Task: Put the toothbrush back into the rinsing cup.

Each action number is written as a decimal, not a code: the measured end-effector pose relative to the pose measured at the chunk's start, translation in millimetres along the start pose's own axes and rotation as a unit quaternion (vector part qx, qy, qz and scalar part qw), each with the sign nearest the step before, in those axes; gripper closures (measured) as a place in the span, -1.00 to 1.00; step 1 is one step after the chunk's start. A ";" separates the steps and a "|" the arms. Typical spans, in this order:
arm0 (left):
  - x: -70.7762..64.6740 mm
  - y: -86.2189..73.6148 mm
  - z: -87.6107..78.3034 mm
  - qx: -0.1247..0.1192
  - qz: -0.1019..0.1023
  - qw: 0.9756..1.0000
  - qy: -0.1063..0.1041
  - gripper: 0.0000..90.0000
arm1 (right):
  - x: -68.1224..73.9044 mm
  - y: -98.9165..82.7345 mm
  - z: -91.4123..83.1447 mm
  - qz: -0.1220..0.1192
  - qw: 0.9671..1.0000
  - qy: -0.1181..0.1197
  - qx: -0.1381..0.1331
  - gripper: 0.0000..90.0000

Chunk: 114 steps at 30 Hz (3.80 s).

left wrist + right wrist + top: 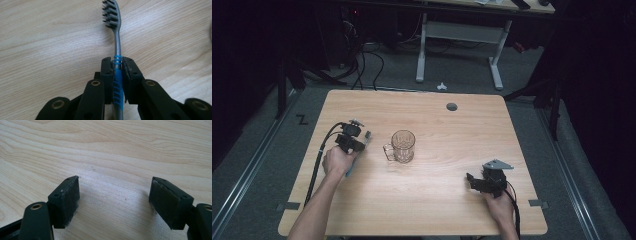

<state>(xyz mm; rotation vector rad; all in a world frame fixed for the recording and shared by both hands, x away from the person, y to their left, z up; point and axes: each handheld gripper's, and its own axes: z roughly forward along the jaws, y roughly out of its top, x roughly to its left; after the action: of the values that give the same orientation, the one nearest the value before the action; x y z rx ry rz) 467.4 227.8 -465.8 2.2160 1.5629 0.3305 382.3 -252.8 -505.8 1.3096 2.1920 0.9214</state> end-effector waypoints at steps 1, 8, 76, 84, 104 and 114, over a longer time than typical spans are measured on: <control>-0.4 -0.1 -2.5 -0.001 0.003 1.000 -0.001 0.78 | 0.0 0.0 0.0 0.000 1.000 0.000 0.000 -0.45; -4.7 -1.0 -19.4 -0.024 0.010 1.000 -0.012 0.78 | -0.1 0.0 0.0 0.000 1.000 0.000 0.000 -0.45; -54.4 -9.7 -103.6 -0.221 0.066 0.967 -0.108 0.79 | 0.1 -0.2 -0.2 0.001 1.000 -0.001 0.000 -0.45; -61.7 -4.3 -107.0 -0.253 0.070 0.958 -0.111 0.79 | 0.0 -0.2 -0.1 0.002 1.000 -0.001 0.000 -0.45; -66.8 23.0 -98.8 -0.285 0.065 0.949 -0.121 0.79 | -0.1 -0.1 -0.1 0.002 1.000 -0.001 0.000 -0.45; -66.7 32.8 -95.2 -0.303 0.064 0.943 -0.122 0.79 | 0.0 0.2 0.3 0.001 1.000 0.001 0.000 -0.45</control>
<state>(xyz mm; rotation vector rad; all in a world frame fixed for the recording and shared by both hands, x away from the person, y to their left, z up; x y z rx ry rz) 432.5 173.8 -363.5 1.7892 1.0119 0.4790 382.7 -252.7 -505.8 1.3115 2.1919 0.9230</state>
